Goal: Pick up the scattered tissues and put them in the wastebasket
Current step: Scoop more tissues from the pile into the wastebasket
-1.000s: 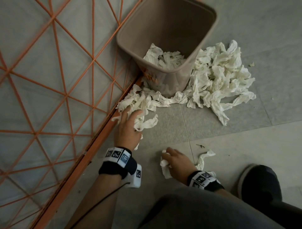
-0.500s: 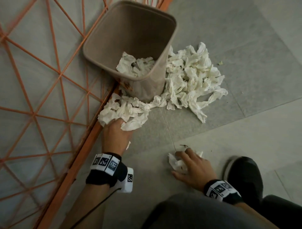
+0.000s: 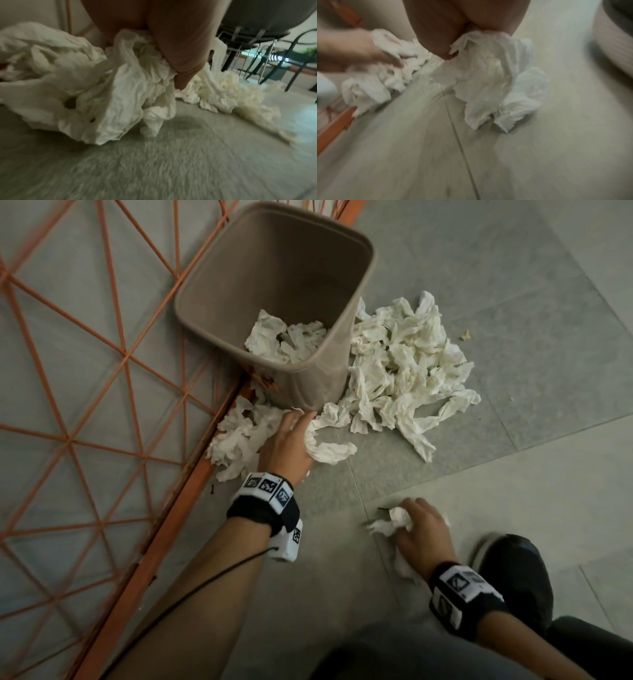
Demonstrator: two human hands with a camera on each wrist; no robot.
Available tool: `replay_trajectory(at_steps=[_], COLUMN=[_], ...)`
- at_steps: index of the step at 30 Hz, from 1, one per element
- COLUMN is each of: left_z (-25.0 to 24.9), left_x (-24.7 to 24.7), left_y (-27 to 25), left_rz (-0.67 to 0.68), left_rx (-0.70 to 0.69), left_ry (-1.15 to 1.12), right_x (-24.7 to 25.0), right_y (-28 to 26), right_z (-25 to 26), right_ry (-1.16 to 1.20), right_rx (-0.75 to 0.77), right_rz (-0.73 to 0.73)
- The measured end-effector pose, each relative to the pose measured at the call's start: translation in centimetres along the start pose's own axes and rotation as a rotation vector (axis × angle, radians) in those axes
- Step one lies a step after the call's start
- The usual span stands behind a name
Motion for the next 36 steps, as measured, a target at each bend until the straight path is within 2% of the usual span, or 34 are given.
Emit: replay_trajectory(at_steps=[4,7,11,14,17,20,23,25,28,33,36], left_z=[0.0,0.2,-0.5,-0.8,-0.9,-1.9,-3.5,-4.7,-6.4,-10.0,-12.3], left_x=[-2.5,-2.4,-2.0,-1.0,0.8,4.1,8.2,11.1,15.1,22.9,27.0], left_y=[1.9,2.4,0.6,-1.9,-5.0,-8.5,-10.8,-11.4,-11.2,-10.9,-10.5], left_rz=[0.11,0.069,0.009,-0.072,-0.123,-0.168,-0.205,-0.211,-0.248,-0.526,-0.579], left_rx=[0.01,0.0,-0.021,-0.078,-0.134,-0.192,-0.3,-0.377,-0.448,-0.57,-0.633], left_ry=[0.126,0.122,0.078,-0.061,-0.216,-0.36,-0.436,-0.492,-0.527,-0.558,-0.635], right_x=[4.6,6.5,6.9,6.6,6.2,6.1,8.0,9.8,12.5,19.7,23.0], right_y=[3.0,6.0,8.4,8.5,8.1,7.5,6.4,5.5,4.4,1.3,0.7], right_z=[3.1,4.1,3.1,2.2,1.6,2.0,4.3,6.6,10.3,19.7,25.2], right_ry=[0.064,-0.094,-0.258,-0.278,-0.226,-0.055,0.097,0.182,0.372,0.461,0.573], right_rx=[0.052,0.009,-0.077,-0.079,-0.041,-0.069,-0.083,-0.04,0.04,0.418,0.603], right_rz=[-0.19,-0.139,0.031,0.008,-0.058,-0.077,-0.23,-0.342,-0.409,-0.525,-0.514])
Point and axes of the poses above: each hand's wrist, its own y-axis towards the middle knuckle, its own x-axis out of the back of the hand, z = x × y, the point moved 7 cm from there along y, towards the middle knuckle, and after that the axes turned 15 degrees about z, right-handed, at the moved point
